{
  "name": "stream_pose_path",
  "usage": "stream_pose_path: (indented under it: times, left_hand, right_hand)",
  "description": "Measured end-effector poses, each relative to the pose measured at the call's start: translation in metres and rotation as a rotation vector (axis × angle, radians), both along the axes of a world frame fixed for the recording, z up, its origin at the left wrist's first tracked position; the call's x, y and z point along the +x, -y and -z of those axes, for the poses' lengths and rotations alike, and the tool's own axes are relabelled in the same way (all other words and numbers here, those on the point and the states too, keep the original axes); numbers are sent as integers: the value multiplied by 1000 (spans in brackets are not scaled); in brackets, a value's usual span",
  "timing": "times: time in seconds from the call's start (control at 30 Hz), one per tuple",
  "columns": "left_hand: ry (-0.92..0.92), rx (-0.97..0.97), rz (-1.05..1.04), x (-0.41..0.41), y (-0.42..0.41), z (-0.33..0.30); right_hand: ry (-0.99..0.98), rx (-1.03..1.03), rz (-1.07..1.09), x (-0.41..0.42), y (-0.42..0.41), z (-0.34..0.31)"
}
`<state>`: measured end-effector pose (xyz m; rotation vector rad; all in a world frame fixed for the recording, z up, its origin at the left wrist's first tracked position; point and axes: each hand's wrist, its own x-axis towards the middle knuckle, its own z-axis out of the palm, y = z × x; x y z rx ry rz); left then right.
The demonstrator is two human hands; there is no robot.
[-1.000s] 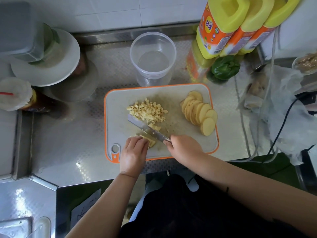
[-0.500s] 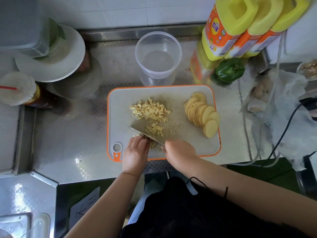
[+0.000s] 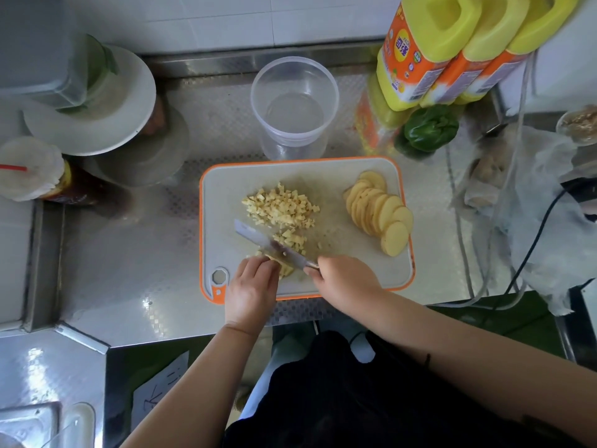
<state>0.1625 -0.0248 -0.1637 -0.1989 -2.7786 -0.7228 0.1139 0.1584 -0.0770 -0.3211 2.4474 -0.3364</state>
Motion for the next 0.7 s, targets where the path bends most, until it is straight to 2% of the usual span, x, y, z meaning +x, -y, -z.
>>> stream_pose_path:
  times: [0.17,0.4,0.57,0.7]
  left_hand:
    - [41,-11,-2,-1,-3,0]
    - [17,22,-8,-3,-1,5]
    - [13,37,-4,-2,1,8]
    - [8,35,25,-1,2,8]
  right_hand:
    - [-111,38,-100,10,9,0]
    - [-60,106,-77,12,17,21]
    - [-37,76,-40,13,18,23]
    - [198,-23,184,-5,13,28]
